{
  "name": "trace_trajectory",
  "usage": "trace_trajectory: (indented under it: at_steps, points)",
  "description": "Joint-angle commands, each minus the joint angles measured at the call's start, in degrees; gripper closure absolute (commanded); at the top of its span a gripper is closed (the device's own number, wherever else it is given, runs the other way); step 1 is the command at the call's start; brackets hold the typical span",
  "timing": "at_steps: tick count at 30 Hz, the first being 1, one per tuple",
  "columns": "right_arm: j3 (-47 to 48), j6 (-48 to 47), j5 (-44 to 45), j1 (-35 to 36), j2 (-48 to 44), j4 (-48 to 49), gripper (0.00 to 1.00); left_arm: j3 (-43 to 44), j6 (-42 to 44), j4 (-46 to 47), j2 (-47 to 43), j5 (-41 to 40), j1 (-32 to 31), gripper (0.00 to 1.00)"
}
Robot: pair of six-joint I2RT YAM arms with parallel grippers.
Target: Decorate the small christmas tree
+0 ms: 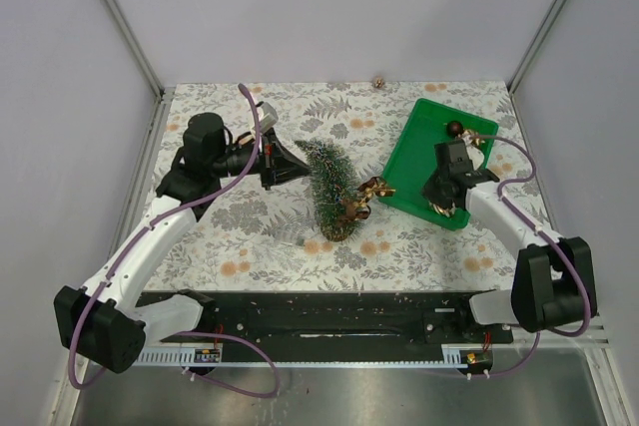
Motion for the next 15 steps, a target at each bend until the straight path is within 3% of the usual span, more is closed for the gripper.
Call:
trace_trajectory:
  at_steps: [1,8,15]
  points:
    - [1.76,-1.06,8.14,-1.74,-5.85,-0.75,0.60,-0.51,-0.59,3.49,-1.76,0.52,-0.78,1.00]
    - [12.92,-1.94,9.03,-9.21,5.81,1.10,0.46,-0.42,-0.41,4.02,-1.84,0.17,-1.14,1.00]
    - [22.24,-3.26,14.21,-11.94,19.44,2.33,0.47,-0.95,-0.59,3.84,-2.28,0.17,-1.14,1.00]
